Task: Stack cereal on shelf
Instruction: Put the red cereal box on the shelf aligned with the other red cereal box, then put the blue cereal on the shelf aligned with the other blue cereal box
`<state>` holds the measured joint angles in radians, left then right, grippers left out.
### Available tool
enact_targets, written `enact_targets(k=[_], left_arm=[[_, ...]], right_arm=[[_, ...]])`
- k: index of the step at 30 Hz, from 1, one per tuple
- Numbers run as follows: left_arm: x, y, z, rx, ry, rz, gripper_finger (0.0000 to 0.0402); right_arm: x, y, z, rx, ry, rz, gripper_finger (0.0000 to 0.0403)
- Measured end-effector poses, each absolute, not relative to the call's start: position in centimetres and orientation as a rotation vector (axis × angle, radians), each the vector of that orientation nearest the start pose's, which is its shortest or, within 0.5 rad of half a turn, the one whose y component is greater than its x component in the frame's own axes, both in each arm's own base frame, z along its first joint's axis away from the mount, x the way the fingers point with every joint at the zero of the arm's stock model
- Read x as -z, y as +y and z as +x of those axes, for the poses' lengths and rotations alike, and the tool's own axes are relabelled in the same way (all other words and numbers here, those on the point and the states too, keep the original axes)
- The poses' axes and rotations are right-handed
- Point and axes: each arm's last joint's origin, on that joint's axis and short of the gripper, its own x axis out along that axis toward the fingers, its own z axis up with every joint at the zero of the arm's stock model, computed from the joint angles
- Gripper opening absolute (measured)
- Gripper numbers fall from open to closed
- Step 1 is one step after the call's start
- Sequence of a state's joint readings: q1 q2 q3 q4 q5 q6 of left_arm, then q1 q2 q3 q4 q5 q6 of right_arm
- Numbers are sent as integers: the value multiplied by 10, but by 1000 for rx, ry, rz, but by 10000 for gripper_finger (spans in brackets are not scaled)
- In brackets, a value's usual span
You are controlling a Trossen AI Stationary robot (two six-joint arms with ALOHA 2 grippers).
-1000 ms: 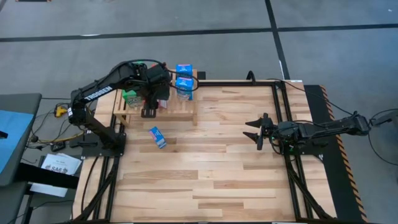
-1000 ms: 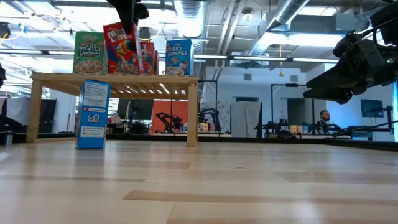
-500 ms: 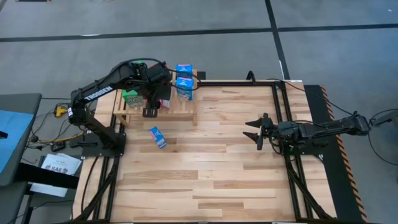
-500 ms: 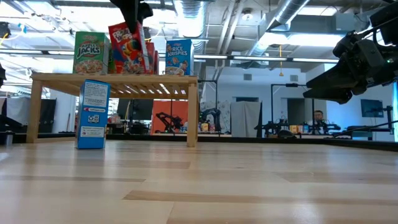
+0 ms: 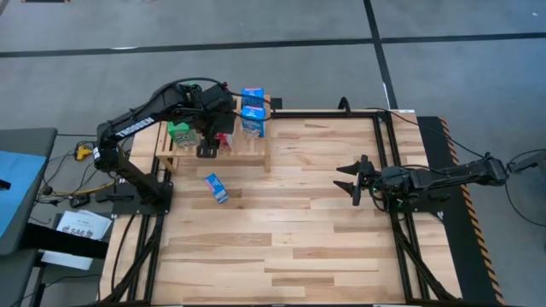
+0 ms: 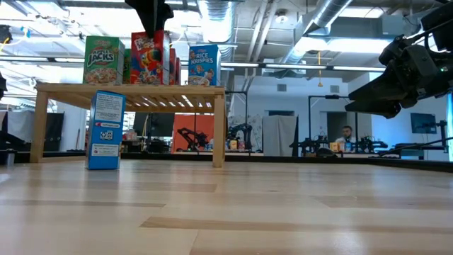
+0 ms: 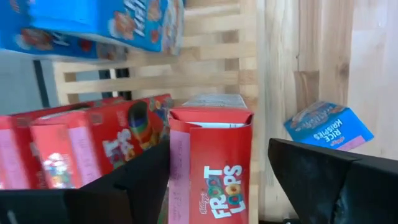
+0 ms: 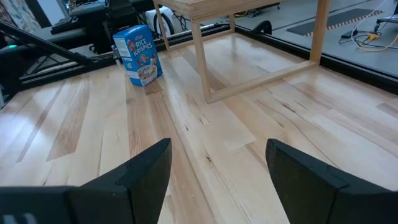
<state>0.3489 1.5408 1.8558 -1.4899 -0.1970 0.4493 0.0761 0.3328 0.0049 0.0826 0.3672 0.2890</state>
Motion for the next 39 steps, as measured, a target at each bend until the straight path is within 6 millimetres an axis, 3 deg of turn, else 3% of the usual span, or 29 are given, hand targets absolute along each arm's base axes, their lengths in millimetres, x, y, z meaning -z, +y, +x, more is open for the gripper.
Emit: enact_targets(k=[16, 29, 39], left_arm=[[-445, 88, 238, -273, 1142, 283, 259], [-452, 32, 242, -121, 1068, 112, 259], [-487, -14, 196, 27, 810, 51, 259]], right_arm=[[-145, -2, 114, 322, 196, 232, 286], [-145, -2, 114, 322, 197, 231, 286], [-145, -2, 114, 322, 196, 232, 286]])
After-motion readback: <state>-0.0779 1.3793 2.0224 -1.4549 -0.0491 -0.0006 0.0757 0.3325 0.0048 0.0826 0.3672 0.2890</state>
